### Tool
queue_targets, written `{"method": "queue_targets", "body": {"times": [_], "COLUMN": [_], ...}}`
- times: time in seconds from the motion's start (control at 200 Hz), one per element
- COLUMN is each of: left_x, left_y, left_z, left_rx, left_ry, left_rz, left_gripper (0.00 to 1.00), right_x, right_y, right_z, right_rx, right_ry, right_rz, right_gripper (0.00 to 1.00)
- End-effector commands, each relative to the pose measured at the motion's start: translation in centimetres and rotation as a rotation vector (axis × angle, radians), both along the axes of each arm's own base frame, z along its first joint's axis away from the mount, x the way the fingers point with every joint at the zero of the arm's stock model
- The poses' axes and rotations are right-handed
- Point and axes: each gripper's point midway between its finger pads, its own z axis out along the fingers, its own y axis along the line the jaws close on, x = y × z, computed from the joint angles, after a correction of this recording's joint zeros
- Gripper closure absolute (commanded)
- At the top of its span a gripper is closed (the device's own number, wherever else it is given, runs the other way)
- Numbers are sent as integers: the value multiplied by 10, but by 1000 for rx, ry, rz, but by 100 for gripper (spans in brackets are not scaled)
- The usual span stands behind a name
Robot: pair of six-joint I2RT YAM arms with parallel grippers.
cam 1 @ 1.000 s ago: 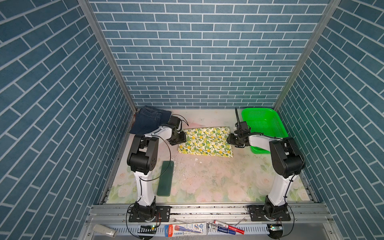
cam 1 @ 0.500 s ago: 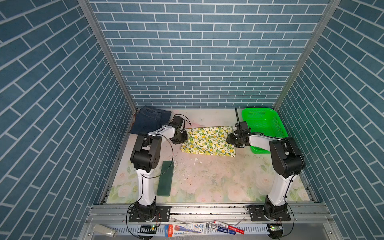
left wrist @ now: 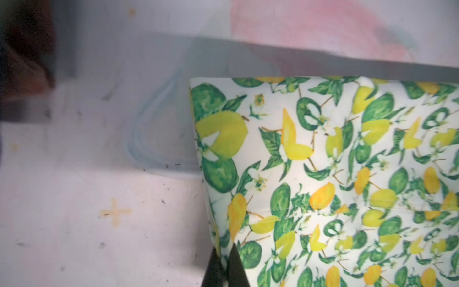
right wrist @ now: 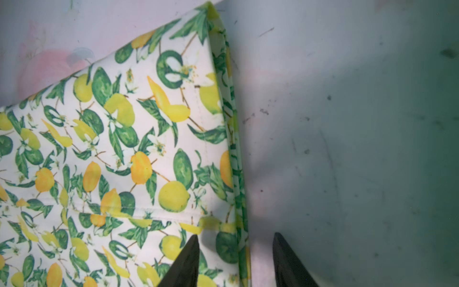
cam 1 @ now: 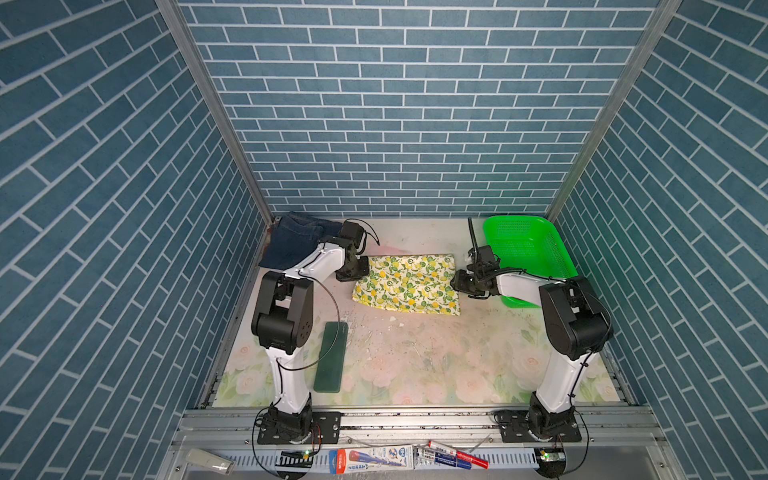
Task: Fold and stack the skirts
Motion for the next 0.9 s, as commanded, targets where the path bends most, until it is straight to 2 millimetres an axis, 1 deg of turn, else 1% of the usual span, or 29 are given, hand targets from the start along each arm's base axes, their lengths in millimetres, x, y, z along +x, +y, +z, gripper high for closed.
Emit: {"method": "queue_targets", "body": {"times": [0.0,0.11,0.2,0.385,0.48,0.65,0.775,0.895], "left_x": [-1,3,6,9,10,8,2,-4], "left_y": [13,10,3,-24,-43,-87,-120,-146], "left_z": [25,37,48,62,68,75,68,59], "left_rx": [76,95,119,139,146,174,217,214], "left_ry": [-30,-53,-77,-106,-122,-141,-130,-114], "left_rz": [-8,-21,-36,-86,-117,-206,-287,-338], "left_gripper": [100,100,100,100,100,100,100,100], "right_x": [-22,-19,-15,-8,-5,-4,-5,-8], "right_y": [0,3,8,23,33,45,51,55], "right_z": [-14,-14,-15,-23,-27,-36,-38,-41], "right_rx": [-10,6,26,77,128,171,198,212], "right_ry": [72,72,74,76,79,90,91,93], "right_rz": [-20,-30,-42,-74,-85,-101,-107,-111], "right_gripper": [52,52,54,62,66,76,84,85]}}
